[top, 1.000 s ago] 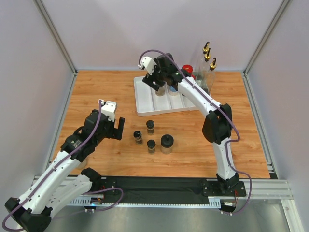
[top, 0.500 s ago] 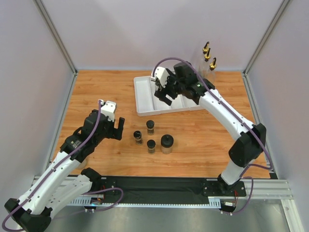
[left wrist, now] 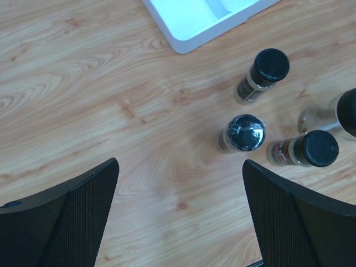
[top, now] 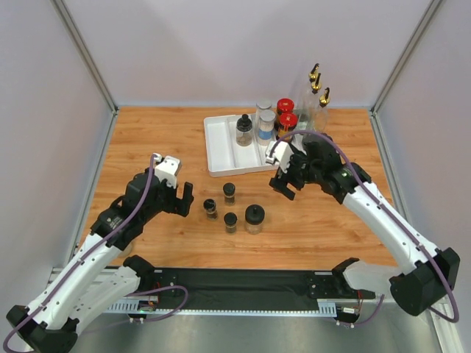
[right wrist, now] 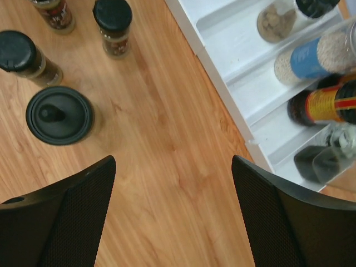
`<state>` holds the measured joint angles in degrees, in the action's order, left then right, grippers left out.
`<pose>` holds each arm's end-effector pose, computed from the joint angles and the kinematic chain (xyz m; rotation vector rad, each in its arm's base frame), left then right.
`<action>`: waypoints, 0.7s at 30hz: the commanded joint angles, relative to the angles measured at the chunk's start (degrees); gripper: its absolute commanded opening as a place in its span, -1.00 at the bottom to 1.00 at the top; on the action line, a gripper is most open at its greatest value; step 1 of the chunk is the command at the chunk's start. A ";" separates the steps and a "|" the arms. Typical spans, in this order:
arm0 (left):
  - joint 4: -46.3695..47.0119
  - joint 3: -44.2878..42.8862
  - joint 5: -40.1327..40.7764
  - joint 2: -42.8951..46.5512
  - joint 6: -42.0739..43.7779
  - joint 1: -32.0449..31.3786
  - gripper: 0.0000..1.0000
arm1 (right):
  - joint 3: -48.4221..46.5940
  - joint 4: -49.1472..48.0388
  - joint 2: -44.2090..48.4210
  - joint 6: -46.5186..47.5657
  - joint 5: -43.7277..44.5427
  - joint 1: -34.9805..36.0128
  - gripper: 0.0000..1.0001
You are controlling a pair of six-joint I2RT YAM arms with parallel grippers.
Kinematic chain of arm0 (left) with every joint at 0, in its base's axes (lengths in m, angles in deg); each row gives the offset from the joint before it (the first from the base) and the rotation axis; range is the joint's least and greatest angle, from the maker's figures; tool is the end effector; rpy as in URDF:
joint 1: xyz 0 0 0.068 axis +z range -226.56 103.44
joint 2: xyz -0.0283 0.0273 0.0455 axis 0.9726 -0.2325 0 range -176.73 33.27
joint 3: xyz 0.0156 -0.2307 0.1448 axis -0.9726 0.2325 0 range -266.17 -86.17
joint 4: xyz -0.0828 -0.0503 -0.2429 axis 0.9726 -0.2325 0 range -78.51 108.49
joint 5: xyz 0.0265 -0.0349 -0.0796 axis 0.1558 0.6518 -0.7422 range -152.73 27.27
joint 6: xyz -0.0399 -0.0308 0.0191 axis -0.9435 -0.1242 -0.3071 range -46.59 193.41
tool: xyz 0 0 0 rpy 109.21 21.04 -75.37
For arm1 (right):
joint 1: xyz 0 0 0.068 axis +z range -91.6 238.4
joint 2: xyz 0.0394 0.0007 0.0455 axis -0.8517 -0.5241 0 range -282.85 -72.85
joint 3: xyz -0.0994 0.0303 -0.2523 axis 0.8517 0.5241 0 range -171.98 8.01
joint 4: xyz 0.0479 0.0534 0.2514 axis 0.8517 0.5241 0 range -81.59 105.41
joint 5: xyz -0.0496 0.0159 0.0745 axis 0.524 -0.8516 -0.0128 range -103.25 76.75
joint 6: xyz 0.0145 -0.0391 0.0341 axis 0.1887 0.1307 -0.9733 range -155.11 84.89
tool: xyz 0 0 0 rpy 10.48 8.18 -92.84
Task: Organize the condiment bottles
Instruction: Pick up the bottle from the center of the board.
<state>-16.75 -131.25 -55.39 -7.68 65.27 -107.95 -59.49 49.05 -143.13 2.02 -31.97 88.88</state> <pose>0.1340 -0.0764 0.3076 0.3520 2.0916 -0.2770 0.2155 0.1401 0.3362 -1.4122 1.8161 0.3204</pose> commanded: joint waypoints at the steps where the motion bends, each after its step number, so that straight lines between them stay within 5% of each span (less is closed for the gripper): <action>1: 3.16 0.52 -5.47 1.13 1.81 0.20 0.99 | 5.78 -2.93 4.70 -1.70 -4.46 -4.70 0.73; 10: 7.82 1.57 -19.01 0.52 2.08 0.20 0.99 | 12.31 -4.43 10.60 -7.68 -15.27 -17.28 0.73; 15: 10.81 1.49 -28.05 -2.55 0.58 -0.07 0.99 | 13.54 -4.87 10.17 -7.07 -14.42 -18.09 0.73; 21: 11.08 -0.71 -29.49 -7.56 0.58 -5.33 1.00 | 13.72 -4.52 9.55 -5.92 -13.01 -18.09 0.73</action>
<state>-8.19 -129.74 -81.16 -13.87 66.04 -110.90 -45.90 46.71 -133.77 -3.82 -44.30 70.91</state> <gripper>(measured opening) 0.996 0.865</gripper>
